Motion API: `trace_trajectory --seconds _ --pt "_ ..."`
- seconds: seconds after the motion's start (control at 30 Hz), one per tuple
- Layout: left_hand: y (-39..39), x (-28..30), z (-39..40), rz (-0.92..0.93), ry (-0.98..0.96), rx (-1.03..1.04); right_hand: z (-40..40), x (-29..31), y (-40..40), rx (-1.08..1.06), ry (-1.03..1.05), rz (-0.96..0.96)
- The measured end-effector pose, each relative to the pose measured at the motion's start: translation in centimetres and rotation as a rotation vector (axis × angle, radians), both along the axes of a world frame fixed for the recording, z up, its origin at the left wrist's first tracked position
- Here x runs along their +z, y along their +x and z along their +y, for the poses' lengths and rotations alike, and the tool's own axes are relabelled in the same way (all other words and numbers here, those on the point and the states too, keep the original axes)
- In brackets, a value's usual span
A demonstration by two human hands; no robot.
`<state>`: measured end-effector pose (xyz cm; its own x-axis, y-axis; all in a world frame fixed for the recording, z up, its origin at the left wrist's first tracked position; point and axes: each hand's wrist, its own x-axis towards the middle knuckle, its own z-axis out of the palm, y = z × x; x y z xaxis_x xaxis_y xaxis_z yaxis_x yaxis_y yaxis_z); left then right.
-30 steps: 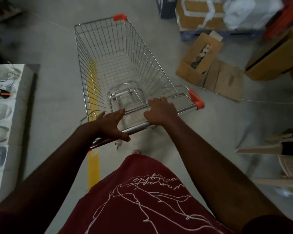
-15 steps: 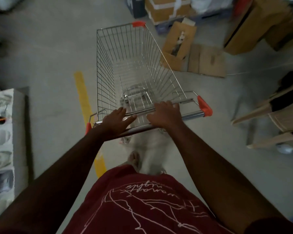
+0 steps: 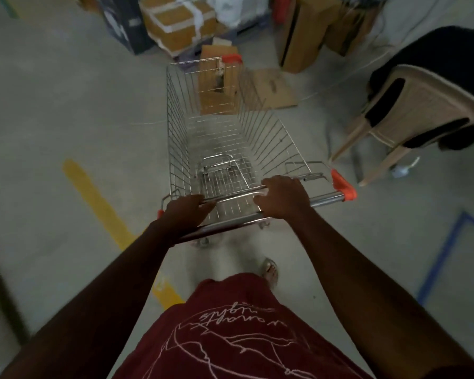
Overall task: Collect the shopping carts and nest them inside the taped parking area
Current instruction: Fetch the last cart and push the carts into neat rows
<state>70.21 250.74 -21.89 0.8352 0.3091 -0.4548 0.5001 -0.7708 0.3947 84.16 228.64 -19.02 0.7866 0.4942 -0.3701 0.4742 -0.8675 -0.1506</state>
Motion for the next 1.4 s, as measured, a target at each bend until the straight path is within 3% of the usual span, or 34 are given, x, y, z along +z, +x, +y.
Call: trace_trajectory --seconds 0.4,0.93,1.4 --pt "-6.0 -0.9 -0.9 0.002 0.003 -0.36 -4.7 0.4 -14.8 -0.335 -0.003 0.073" --pt "-15.3 -1.7 -15.4 -0.028 -0.022 -0.64 -19.5 2.0 -32.8 -0.725 0.136 0.056" --pt "-19.6 -1.5 -27.5 -0.048 0.014 -0.902 -28.3 -0.1 -44.1 -1.067 0.196 -0.25"
